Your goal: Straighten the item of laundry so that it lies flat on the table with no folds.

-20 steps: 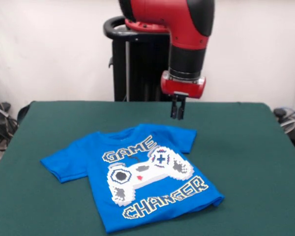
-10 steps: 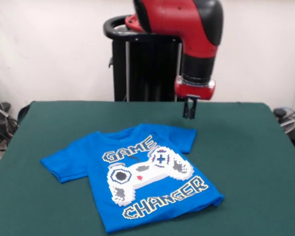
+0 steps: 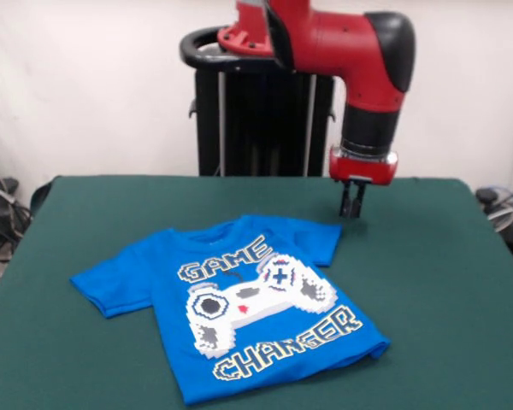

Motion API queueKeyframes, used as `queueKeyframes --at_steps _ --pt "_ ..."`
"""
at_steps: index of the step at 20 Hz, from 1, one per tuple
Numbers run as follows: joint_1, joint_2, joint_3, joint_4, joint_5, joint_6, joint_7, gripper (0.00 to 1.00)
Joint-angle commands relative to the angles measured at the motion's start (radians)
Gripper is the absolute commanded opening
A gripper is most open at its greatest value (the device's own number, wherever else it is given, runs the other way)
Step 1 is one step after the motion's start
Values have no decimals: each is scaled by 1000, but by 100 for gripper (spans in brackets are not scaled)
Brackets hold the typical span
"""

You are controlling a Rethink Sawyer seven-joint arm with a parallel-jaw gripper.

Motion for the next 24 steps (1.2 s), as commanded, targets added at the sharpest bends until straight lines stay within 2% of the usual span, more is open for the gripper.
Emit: queueKeyframes --at_steps 1,5,13,17,21,24 --pt "31 -86 -40 -3 150 31 292 0" --pt "52 -169 -83 -36 182 152 206 0" --pt "30 -191 -111 -108 166 265 139 0" --pt "57 -157 -134 -107 157 235 154 0" --pt "27 -110 -92 -85 122 131 198 0" --pt "32 -89 -90 -85 117 97 207 0"
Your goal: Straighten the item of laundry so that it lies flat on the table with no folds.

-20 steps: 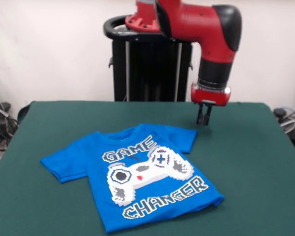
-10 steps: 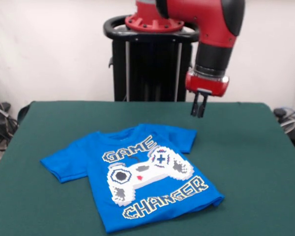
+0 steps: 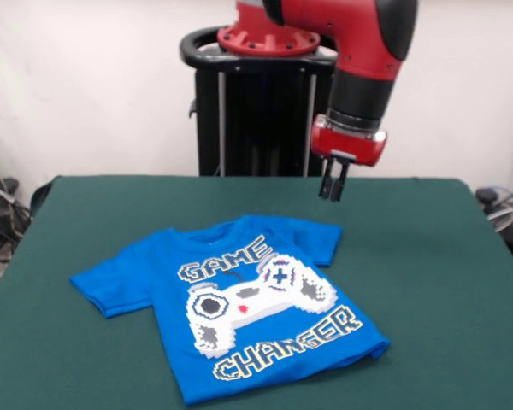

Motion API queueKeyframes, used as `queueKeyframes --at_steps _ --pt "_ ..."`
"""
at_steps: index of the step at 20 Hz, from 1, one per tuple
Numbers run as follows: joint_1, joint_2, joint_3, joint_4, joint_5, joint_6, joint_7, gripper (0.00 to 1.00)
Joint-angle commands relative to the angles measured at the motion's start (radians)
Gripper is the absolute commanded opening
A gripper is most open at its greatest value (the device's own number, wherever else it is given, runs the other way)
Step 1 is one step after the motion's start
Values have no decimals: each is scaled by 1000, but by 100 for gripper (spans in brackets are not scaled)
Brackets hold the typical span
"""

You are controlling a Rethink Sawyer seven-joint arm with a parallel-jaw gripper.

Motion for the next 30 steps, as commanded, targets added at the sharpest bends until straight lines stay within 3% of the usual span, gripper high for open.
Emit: queueKeyframes --at_steps 1,5,12,20,30 --pt "-4 82 21 -72 28 -67 212 0" --pt "44 112 -19 -85 68 -127 228 0" --pt "41 165 -25 -130 82 -229 220 0" --pt "125 216 -105 -150 212 -367 197 0" --pt "24 180 -24 -176 135 -254 174 0"
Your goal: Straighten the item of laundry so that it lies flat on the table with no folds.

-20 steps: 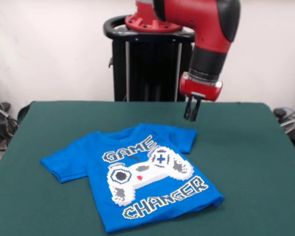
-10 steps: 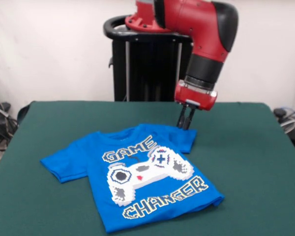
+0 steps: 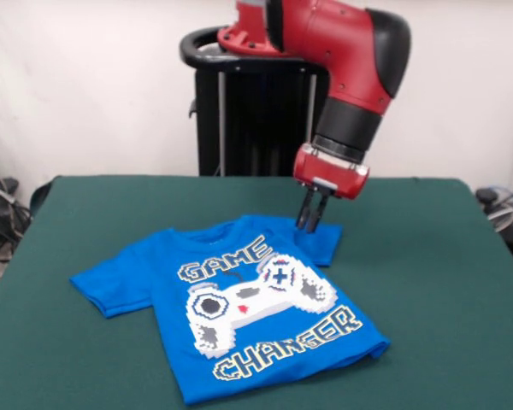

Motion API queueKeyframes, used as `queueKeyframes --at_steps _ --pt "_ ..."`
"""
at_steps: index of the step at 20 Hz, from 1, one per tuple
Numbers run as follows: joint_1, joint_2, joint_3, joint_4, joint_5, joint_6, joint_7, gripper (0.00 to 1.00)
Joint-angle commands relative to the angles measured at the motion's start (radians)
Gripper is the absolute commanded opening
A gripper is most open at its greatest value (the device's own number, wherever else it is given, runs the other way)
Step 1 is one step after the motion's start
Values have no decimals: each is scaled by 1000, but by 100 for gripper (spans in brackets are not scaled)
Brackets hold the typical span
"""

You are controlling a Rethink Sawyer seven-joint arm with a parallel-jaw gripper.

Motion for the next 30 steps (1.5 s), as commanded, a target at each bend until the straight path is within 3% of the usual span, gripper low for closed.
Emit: queueKeyframes --at_steps 1,5,10,13,21,26,30 --pt "-70 10 66 -123 8 71 176 0" --pt "-117 19 139 -100 -45 110 186 0" --pt "-48 56 91 -92 4 110 149 0" --pt "-56 63 93 -86 -14 184 113 0" --pt "-103 32 213 -59 -55 356 141 0" --pt "-86 30 216 -89 -42 396 155 0" --pt "-167 47 319 -95 -90 377 170 0"
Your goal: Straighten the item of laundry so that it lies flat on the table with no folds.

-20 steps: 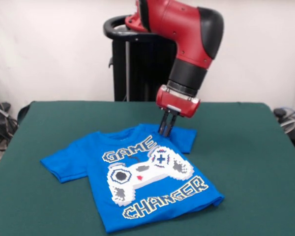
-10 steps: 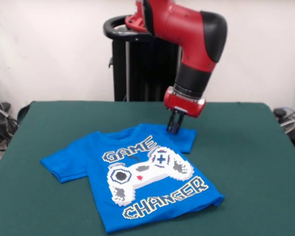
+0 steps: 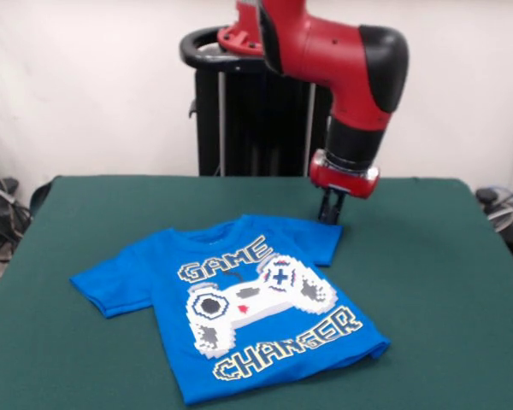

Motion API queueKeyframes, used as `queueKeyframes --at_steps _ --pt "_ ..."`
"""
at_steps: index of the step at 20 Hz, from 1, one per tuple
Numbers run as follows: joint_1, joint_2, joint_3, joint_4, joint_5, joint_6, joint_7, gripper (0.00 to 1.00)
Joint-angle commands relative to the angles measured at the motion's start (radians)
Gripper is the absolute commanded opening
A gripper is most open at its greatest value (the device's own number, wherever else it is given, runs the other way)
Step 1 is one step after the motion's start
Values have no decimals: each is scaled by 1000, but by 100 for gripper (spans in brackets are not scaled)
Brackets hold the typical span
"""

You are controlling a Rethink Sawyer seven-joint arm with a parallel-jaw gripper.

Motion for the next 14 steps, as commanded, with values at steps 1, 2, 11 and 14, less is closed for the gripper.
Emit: queueKeyframes --at_steps 1,2,11,14 --pt "-74 24 213 -85 -24 37 181 0" --pt "-79 26 229 -85 -24 32 190 0" --pt "43 7 137 -86 61 -36 245 0" --pt "124 -21 41 -111 127 64 223 0"
